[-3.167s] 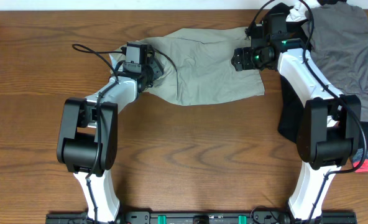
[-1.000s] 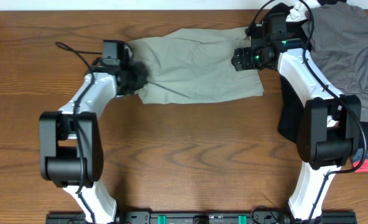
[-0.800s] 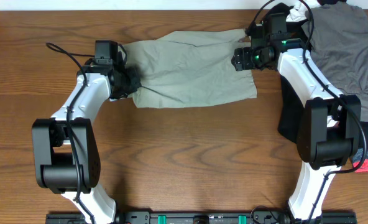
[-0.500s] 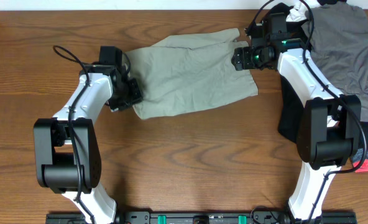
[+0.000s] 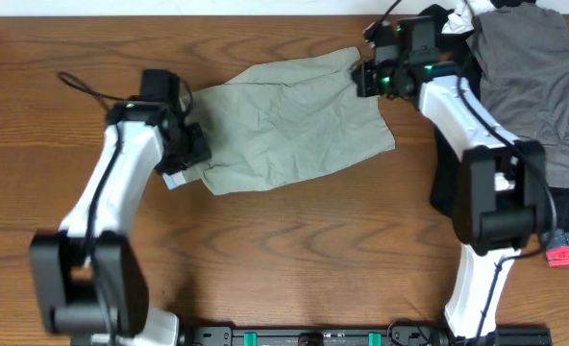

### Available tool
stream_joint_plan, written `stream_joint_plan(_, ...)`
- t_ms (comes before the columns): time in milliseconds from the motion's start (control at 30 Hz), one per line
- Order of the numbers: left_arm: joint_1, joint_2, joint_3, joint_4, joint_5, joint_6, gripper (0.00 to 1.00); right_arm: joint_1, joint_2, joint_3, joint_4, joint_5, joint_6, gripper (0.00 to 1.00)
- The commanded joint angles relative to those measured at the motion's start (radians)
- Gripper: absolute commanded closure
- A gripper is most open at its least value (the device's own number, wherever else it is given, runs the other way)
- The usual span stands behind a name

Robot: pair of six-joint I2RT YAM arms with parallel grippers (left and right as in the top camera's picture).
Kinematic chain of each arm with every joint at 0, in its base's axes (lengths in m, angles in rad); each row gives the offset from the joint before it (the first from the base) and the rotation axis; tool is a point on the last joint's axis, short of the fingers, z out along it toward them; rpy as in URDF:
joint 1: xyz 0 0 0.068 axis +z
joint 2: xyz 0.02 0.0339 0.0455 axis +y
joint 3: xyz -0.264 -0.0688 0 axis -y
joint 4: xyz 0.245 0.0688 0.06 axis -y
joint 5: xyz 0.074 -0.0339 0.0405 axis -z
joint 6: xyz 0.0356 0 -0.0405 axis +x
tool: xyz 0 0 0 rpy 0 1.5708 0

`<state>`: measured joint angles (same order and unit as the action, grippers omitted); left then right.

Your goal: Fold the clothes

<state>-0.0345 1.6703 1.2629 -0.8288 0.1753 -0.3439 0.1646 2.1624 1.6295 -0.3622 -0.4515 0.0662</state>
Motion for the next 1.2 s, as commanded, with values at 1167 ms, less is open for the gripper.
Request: stream_joint_plan(1167,0.319,0.295,0.002,0.236,0.289,0.161,0.14,0.011,0.163,0.010,0.006,-0.069,-0.039,0.99)
